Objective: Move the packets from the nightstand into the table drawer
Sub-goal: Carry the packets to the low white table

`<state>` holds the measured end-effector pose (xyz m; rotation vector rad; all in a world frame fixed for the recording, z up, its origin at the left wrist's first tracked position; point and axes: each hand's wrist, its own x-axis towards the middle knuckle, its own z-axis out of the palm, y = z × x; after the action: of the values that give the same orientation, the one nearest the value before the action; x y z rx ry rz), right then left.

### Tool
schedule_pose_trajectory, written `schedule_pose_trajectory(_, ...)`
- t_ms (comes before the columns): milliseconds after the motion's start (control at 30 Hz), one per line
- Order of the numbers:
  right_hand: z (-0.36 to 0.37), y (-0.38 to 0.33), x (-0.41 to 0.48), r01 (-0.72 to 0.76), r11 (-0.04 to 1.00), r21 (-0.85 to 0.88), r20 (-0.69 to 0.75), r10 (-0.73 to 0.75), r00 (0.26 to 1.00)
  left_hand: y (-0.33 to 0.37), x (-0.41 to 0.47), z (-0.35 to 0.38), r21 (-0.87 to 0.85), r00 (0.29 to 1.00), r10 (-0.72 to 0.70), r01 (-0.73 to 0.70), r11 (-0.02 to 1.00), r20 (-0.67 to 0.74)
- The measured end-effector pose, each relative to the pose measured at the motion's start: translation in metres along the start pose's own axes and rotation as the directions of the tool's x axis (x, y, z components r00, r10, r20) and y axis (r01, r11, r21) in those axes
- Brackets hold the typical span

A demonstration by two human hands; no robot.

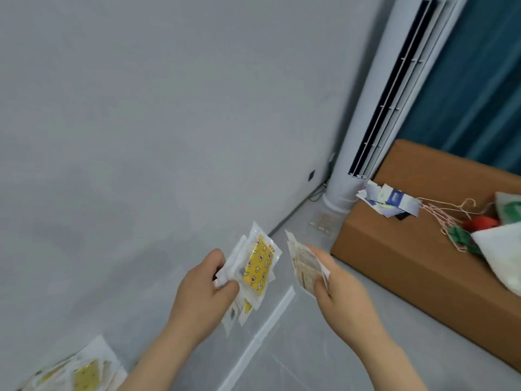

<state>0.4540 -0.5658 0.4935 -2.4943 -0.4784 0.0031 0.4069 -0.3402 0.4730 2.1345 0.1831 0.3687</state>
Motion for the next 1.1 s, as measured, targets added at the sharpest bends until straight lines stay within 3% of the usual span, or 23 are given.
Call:
schedule_pose_trajectory(333, -0.067, 0.124, 0.043, -0.312, 0.949, -0.044, -0.158, 0.302, 0.94, 0.055, 0.129, 0.152, -0.101, 0.936, 0.166, -0.141, 0.985, 0.309)
schedule_pose_trajectory(667, -0.128, 0.221, 0.066, -0.628, 0.778, 0.009, -0.296, 0.602, 0.742, 0.127, 0.22, 0.295, -0.178, 0.781, 0.32, -0.266, 0.947, 0.536)
schedule_pose_trajectory(867, -0.169, 0.293, 0.071, -0.705, 0.705, 0.078, -0.346, 0.683, 0.644, 0.17, 0.25, 0.397, -0.221, 0.687, 0.38, -0.312, 0.924, 0.619)
schedule_pose_trajectory(1100, -0.237, 0.389, 0.074, -0.728, 0.676, 0.117, -0.41, 0.7, 0.584, 0.247, 0.266, 0.513, -0.283, 0.584, 0.482, -0.402, 0.871, 0.654)
